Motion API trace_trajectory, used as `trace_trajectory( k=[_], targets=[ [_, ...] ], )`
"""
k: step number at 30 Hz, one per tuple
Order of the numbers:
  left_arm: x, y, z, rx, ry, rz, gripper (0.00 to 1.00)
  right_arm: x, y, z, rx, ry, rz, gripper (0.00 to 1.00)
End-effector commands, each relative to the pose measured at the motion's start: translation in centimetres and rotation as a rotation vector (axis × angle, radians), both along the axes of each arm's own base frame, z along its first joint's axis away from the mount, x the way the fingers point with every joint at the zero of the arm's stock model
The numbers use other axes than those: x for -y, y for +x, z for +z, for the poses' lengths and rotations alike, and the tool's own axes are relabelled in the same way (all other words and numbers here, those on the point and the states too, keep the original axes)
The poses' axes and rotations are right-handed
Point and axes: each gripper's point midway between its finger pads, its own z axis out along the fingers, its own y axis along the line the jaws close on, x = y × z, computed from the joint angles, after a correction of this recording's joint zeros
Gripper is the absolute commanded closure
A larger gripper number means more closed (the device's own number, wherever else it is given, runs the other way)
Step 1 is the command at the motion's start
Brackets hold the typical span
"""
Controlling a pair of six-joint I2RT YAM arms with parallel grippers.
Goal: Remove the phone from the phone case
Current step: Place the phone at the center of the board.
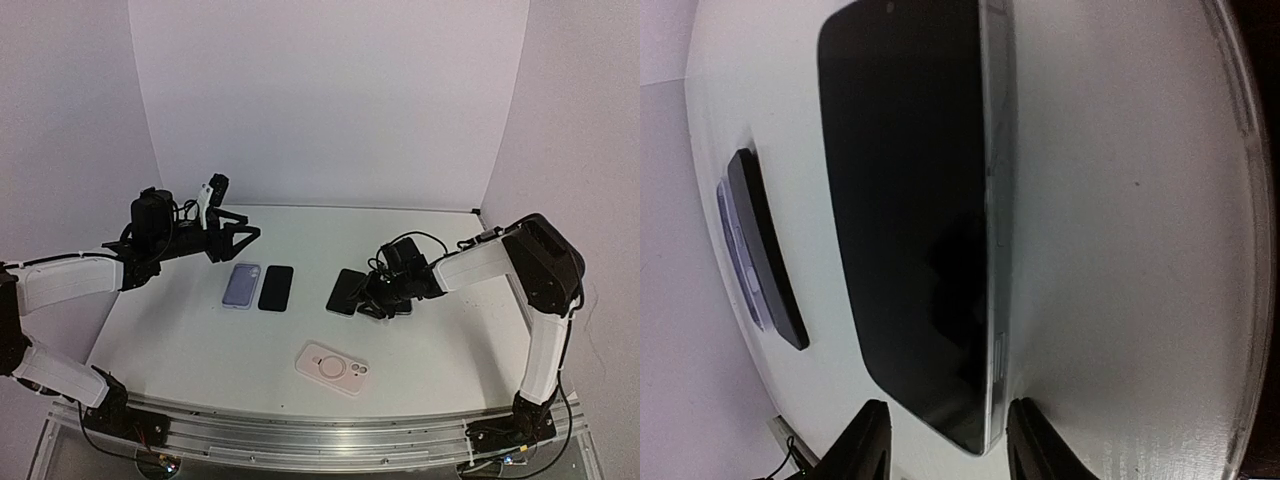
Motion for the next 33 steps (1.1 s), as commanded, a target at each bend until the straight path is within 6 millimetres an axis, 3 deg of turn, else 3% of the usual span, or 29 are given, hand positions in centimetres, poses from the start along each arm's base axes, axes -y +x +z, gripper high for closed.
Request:
trace_trajectory(
  k=[1,10,19,23,28,33],
  targets=[
    [0.6,-0.8,0.5,0.073,0.027,-0.058,0.41,2.8,-1.9,-3.2,-0.116,-0.209,0.039,0.58],
    [2.0,-2.4,-1.4,0.087,0.1,-0.157,0.4,4.4,1.6,-1.9,0.022,-0.449,0.12,0.5],
    [2.2,-2.9,-1.9,0.099,0.118,-0.175,0.4,2.2,5.3,-2.5,0.088,-0.449,0.168,0.53],
    [2.1,-3.1,-2.1,0.097,0.122,-0.175,0.4,-0.4,5.2,-2.7,0.051,-0.365,0.181,0.55],
    [2.2,-3.1,-2.1,0.102,0.12,-0.174,0.4,-1.1,5.4,-3.4,0.056,-0.378,0.179,0.55],
    [2.3,-3.0,-2.0,0.109,0.122,-0.175,0.4,-2.0,5.0,-2.8,0.049,-0.376,0.127,0.56]
  ],
)
